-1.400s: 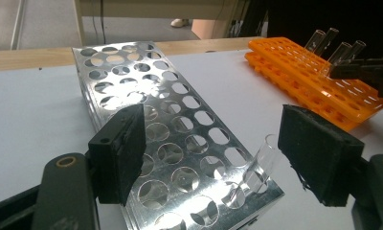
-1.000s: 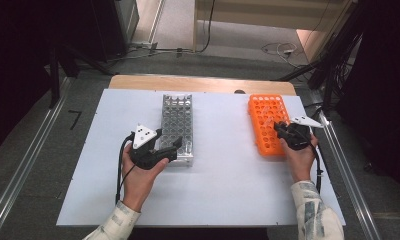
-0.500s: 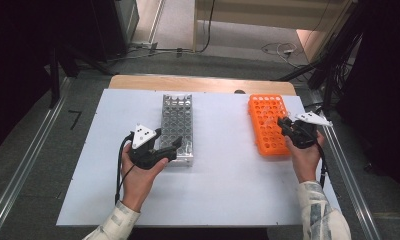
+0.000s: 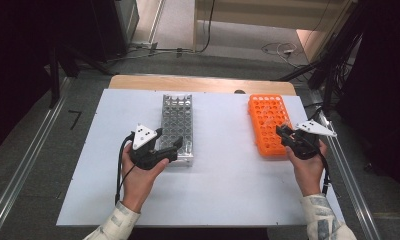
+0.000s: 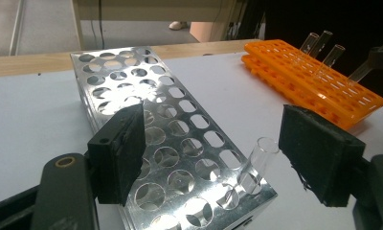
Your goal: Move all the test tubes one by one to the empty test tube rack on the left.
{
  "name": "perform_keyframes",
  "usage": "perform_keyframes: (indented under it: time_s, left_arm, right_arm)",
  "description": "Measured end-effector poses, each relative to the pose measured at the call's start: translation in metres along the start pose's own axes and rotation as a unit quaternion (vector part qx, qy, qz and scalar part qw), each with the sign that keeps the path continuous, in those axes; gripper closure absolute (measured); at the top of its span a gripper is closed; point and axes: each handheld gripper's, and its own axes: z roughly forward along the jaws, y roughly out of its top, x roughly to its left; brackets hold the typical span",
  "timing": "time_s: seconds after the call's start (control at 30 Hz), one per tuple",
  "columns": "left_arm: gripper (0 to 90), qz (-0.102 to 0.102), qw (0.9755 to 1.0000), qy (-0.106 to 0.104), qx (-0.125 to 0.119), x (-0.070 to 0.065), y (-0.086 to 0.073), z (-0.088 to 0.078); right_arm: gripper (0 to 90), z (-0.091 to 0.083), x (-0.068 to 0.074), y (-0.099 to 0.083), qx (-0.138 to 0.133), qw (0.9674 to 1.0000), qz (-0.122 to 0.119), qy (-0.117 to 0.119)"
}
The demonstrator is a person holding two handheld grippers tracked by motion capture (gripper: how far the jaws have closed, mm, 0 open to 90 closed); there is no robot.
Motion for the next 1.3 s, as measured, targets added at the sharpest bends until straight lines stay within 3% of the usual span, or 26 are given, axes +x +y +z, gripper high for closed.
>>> perform_keyframes:
  time_s: [0.3, 0.63, 1.07, 1.3]
  left_arm:
    - [23.1, 0.004, 1.0, -0.008, 0.001, -0.003, 0.0, 0.0]
    - [22.9, 0.01, 0.9998, -0.02, 0.002, -0.01, 0.001, 0.0]
    - [23.2, 0.022, 0.9992, -0.033, 0.004, -0.02, -0.001, 0.001]
    - [24.2, 0.041, 0.9985, -0.038, 0.001, -0.029, 0.0, 0.002]
  right_arm:
    - [73.2, -0.014, 0.022, -0.003, 0.0, 0.9993, -0.02, 0.031]
    - [73.2, -0.008, 0.056, -0.006, 0.012, 0.9962, -0.05, 0.071]
    - [73.2, 0.003, 0.096, -0.009, 0.026, 0.9896, -0.085, 0.113]
    - [73.2, 0.007, 0.119, -0.008, 0.029, 0.9845, -0.096, 0.144]
